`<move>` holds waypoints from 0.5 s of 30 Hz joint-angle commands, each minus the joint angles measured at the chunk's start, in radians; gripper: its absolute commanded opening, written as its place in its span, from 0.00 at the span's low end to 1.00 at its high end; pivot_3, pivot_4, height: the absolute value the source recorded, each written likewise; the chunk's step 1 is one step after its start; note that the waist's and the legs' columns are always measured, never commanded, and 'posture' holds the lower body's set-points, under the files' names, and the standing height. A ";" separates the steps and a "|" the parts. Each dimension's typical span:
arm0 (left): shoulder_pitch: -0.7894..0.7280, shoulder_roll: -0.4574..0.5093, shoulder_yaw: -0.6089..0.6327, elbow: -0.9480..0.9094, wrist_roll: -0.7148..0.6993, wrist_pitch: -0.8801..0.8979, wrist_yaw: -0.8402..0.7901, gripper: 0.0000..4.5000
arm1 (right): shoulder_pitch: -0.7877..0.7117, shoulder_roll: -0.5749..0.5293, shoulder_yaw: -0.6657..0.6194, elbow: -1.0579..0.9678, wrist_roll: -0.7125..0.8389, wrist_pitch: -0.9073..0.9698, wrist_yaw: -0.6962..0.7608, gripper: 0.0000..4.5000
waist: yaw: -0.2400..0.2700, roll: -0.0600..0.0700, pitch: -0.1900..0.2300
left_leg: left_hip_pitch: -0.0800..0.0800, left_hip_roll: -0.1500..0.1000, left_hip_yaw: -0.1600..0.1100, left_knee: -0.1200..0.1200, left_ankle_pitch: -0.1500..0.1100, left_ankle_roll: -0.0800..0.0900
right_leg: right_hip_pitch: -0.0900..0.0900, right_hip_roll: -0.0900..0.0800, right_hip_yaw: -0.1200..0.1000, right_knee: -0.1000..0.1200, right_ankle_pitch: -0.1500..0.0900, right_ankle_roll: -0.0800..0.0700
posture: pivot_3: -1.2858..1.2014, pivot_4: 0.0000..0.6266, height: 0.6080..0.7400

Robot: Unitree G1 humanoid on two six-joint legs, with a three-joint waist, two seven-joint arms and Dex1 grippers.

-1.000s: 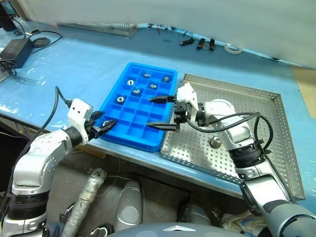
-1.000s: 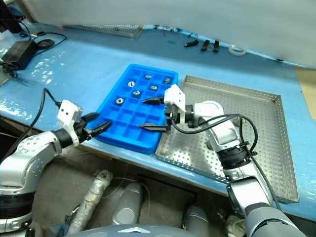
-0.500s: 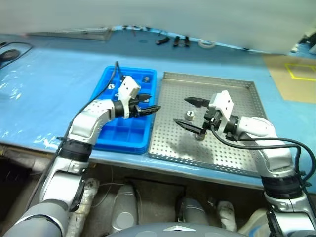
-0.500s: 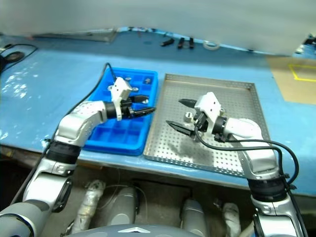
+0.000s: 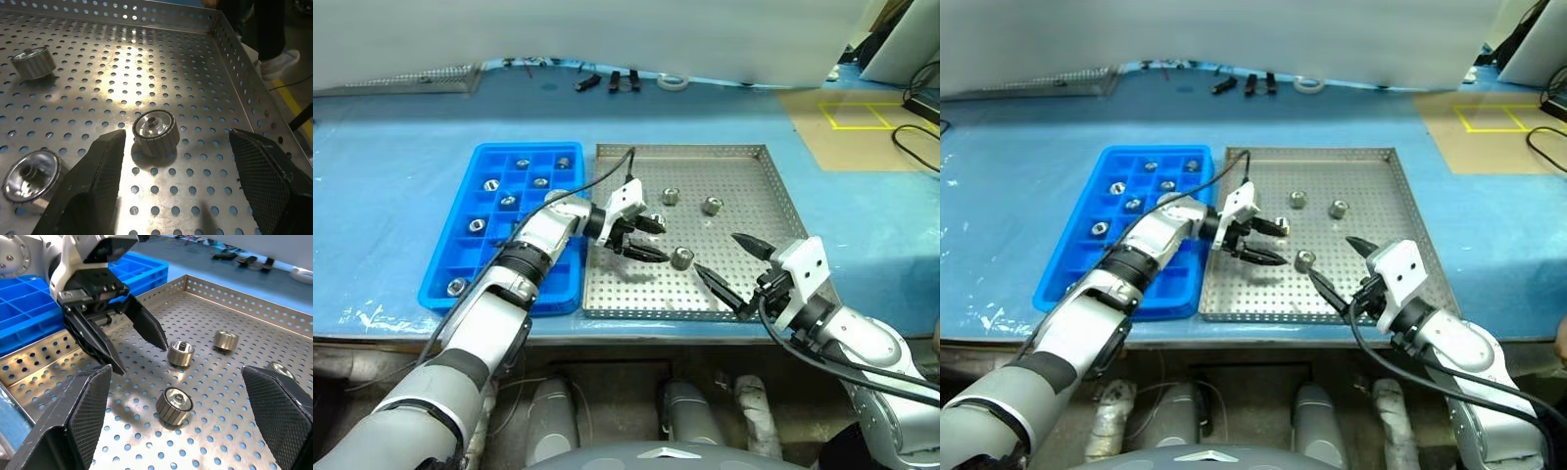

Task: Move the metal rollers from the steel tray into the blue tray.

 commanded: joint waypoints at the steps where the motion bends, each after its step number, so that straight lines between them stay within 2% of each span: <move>1: -0.062 -0.054 0.017 0.096 0.037 -0.109 0.029 0.78 | 0.024 0.005 -0.024 -0.049 0.004 -0.021 -0.024 1.00 | -0.002 0.000 0.000 | 0.000 0.000 0.001 0.000 0.000 0.001 | 0.000 0.000 0.001 0.000 0.000 0.000 | 0.31 0.24 1.00; 9: -0.101 -0.157 0.041 0.277 0.122 -0.207 0.170 0.78 | 0.060 0.001 -0.041 -0.020 -0.007 -0.069 -0.028 1.00 | -0.024 0.000 0.000 | -0.001 -0.001 0.008 0.001 -0.006 0.009 | 0.000 -0.001 0.008 -0.010 0.002 0.004 | 0.31 0.24 1.00; 15: -0.110 -0.173 0.055 0.318 0.156 -0.202 0.177 0.78 | 0.064 0.004 -0.022 -0.033 -0.017 -0.061 -0.052 1.00 | -0.027 0.000 0.000 | 0.001 -0.001 0.012 0.001 -0.007 0.011 | 0.000 -0.002 0.010 -0.010 0.002 0.004 | 0.30 0.24 1.00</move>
